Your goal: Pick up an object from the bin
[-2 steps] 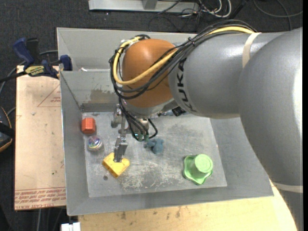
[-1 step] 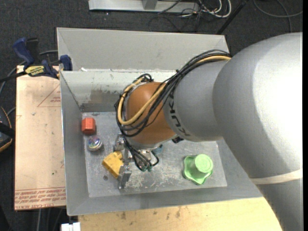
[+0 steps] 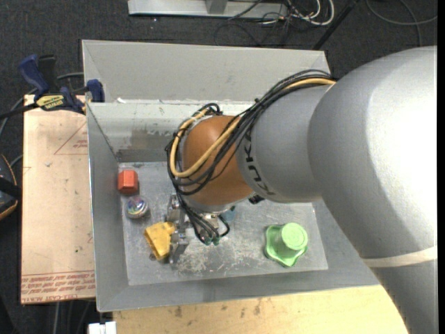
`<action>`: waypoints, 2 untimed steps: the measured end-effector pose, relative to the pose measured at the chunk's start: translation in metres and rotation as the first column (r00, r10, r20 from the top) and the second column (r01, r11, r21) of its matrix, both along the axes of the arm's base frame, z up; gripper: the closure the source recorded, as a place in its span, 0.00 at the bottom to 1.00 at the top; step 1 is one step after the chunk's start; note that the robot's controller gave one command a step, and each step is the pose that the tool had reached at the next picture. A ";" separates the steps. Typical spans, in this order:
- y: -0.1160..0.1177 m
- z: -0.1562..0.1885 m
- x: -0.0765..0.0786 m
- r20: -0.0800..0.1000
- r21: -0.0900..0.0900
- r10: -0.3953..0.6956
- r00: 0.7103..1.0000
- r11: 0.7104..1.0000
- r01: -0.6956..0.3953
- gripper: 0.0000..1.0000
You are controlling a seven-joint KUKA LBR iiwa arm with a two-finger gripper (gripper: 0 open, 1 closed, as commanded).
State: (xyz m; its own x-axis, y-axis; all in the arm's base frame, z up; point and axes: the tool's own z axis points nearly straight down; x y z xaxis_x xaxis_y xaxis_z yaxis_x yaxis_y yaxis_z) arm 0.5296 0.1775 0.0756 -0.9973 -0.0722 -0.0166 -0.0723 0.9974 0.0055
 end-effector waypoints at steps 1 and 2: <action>-0.007 0.140 0.005 -0.006 -0.002 -0.096 0.995 0.995 0.096 1.00; -0.008 0.135 0.003 -0.014 -0.005 -0.097 0.995 0.995 0.097 0.00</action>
Offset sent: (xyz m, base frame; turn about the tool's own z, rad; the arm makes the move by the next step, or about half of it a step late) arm 0.0028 -0.0082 0.1351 0.0971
